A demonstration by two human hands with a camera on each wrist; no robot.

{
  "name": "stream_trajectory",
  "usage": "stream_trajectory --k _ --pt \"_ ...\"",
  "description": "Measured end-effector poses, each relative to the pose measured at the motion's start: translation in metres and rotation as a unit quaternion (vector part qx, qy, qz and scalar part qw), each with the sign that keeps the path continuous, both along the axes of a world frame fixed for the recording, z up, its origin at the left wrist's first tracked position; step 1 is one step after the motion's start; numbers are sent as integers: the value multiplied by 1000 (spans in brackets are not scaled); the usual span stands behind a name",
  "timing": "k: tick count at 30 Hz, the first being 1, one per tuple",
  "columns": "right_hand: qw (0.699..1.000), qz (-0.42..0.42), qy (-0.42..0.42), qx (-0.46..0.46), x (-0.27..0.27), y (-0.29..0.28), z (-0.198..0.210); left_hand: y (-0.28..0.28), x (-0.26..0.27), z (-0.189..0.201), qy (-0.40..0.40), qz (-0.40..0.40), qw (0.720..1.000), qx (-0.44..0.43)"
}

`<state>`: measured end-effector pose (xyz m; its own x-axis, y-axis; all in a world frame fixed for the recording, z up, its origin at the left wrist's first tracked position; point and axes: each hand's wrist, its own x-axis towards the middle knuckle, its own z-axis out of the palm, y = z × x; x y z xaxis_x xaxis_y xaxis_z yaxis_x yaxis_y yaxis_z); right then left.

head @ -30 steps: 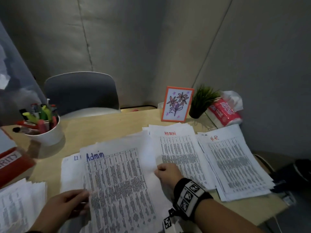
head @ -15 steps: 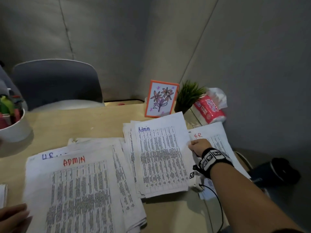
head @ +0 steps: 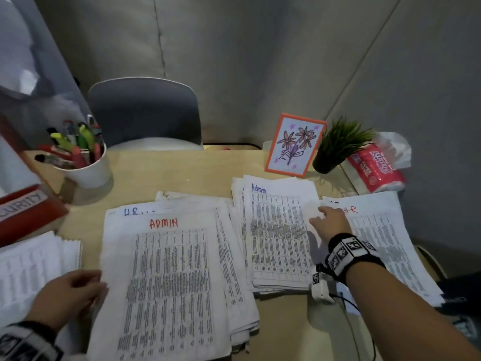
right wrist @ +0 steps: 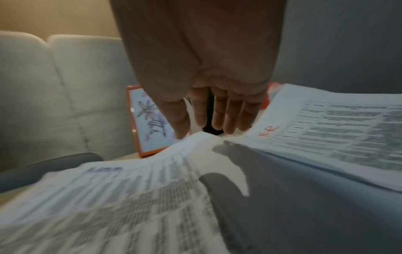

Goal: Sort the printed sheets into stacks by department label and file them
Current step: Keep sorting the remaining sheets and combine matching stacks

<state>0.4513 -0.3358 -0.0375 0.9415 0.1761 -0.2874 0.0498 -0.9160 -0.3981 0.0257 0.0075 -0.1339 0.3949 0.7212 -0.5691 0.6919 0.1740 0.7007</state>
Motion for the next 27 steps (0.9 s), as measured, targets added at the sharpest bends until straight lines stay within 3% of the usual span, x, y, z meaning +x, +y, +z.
stream_trajectory --k 4,7,10,15,19,27 --pt "995 78 -26 64 -50 33 5 -19 14 33 -1 22 999 43" --pt "984 134 54 102 -104 61 5 -26 16 38 -14 32 999 18" --pt "972 181 141 51 -142 83 -9 -26 16 42 -15 42 999 20" --pt "970 188 156 11 -168 101 -20 -31 15 49 47 -24 995 86" --pt "963 197 182 -7 -171 110 -19 -31 15 46 59 -22 995 79" --pt "959 143 241 47 -187 113 -22 -38 18 49 79 -29 993 78"
